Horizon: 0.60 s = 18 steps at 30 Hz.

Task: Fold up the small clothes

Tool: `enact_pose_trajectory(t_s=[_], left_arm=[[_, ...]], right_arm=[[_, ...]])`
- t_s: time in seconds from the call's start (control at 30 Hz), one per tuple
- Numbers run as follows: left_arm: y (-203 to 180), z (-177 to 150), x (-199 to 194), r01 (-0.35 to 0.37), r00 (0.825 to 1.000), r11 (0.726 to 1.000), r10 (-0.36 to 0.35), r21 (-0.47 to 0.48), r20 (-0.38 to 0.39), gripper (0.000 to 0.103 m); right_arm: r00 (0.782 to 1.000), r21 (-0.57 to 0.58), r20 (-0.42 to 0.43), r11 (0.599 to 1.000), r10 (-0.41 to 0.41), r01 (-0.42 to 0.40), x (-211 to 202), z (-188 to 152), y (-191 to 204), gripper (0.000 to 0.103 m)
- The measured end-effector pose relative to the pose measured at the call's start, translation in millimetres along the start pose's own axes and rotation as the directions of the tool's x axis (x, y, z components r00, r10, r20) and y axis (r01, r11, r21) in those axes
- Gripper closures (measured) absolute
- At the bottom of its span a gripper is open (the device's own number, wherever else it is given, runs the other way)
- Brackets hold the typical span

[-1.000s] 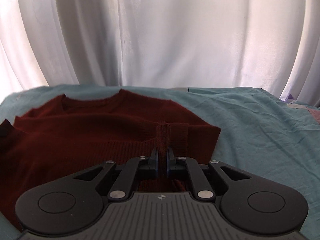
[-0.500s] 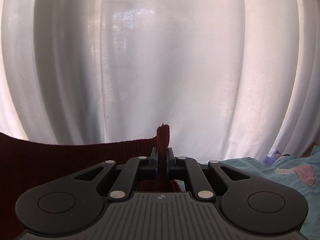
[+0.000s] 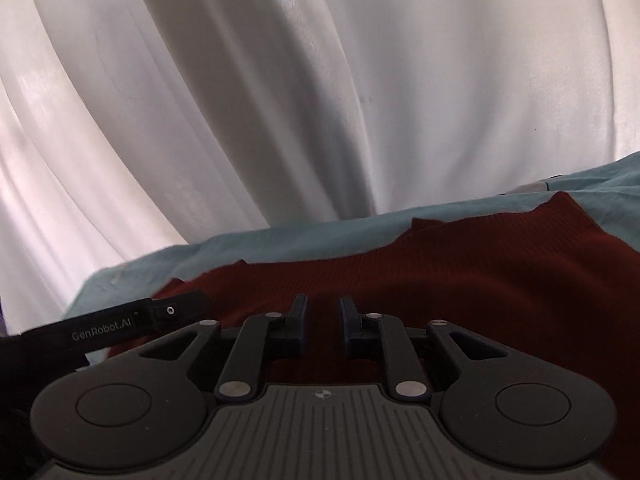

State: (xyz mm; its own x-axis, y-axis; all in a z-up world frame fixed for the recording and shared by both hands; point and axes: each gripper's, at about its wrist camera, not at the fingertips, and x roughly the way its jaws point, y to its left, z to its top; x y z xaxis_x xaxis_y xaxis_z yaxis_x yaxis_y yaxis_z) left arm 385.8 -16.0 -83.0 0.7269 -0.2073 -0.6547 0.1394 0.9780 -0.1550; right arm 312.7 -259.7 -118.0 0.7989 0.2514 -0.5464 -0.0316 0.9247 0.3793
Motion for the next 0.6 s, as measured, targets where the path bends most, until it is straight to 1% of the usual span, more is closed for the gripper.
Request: enact_pose_trajectory(t_s=[0.03, 0.07, 0.1, 0.17, 0.2, 0.23, 0.27, 0.3, 0.33, 0.37, 0.4, 0.47, 0.6], left_arm=[[5.4, -4.9, 6.9, -0.034, 0.999, 0.999, 0.034, -0.013, -0.01, 0.018], [9.9, -7.2, 8.3, -0.034, 0.999, 0.999, 0.034, -0.018, 0.017, 0.018], [15.5, -8.4, 6.7, -0.029, 0.999, 0.999, 0.029, -0.016, 0.024, 0.019], [23.2, -6.1, 7.4, -0.027, 1.0, 0.999, 0.027, -0.025, 0.014, 0.021], [24.4, -5.3, 7.2, -0.023, 1.0, 0.999, 0.023, -0.034, 0.01, 0.021], [26.0, -5.2, 6.7, -0.019, 1.0, 0.999, 0.02, -0.042, 0.01, 0.021], [27.3, -6.0, 4.9, -0.018, 1.0, 0.999, 0.019, -0.046, 0.012, 0.022], [27.8, -6.1, 4.9, -0.018, 1.0, 0.999, 0.019, -0.046, 0.013, 0.022], [27.7, -6.1, 5.2, -0.018, 1.0, 0.999, 0.019, -0.043, 0.013, 0.022], [27.7, -6.3, 3.0, -0.018, 1.0, 0.999, 0.019, -0.038, 0.013, 0.022], [27.5, -6.9, 2.7, -0.018, 1.0, 0.999, 0.018, -0.033, 0.012, 0.022], [27.0, -7.2, 4.6, -0.016, 1.0, 1.0, 0.016, -0.024, 0.008, 0.022], [32.9, -6.2, -2.1, 0.011, 1.0, 0.999, -0.011, -0.031, 0.003, 0.023]], right_arm=[[0.999, -0.022, 0.004, 0.999, -0.04, 0.041, 5.6, -2.5, -7.0, 0.091], [0.998, -0.025, 0.028, 0.998, -0.048, 0.049, 6.1, -2.1, -18.7, 0.093], [0.998, -0.01, 0.038, 0.998, -0.057, 0.058, 4.8, 0.4, -31.3, 0.093], [0.991, 0.024, 0.058, 0.992, -0.123, 0.122, -2.5, 6.5, -55.9, 0.093], [0.982, 0.033, 0.071, 0.985, -0.174, 0.172, -6.9, 10.3, -73.8, 0.094], [0.978, 0.067, 0.085, 0.98, -0.191, 0.186, -13.4, 12.5, -92.4, 0.096], [0.979, 0.125, 0.096, 0.978, -0.182, 0.17, -18.6, 14.2, -108.0, 0.101], [0.978, 0.182, 0.099, 0.969, -0.186, 0.166, -23.4, 16.4, -119.8, 0.103], [0.967, 0.205, 0.109, 0.958, -0.228, 0.203, -27.6, 18.0, -125.4, 0.102], [0.956, 0.21, 0.114, 0.947, -0.272, 0.244, -29.4, 18.6, -128.1, 0.099], [0.95, 0.23, 0.114, 0.938, -0.291, 0.26, -32.1, 17.4, -133.7, 0.098], [0.949, 0.252, 0.114, 0.933, -0.293, 0.258, -32.6, 16.3, -136.9, 0.098], [0.938, 0.152, 0.093, 0.936, -0.335, 0.319, -35.3, 15.5, -116.1, 0.096]])
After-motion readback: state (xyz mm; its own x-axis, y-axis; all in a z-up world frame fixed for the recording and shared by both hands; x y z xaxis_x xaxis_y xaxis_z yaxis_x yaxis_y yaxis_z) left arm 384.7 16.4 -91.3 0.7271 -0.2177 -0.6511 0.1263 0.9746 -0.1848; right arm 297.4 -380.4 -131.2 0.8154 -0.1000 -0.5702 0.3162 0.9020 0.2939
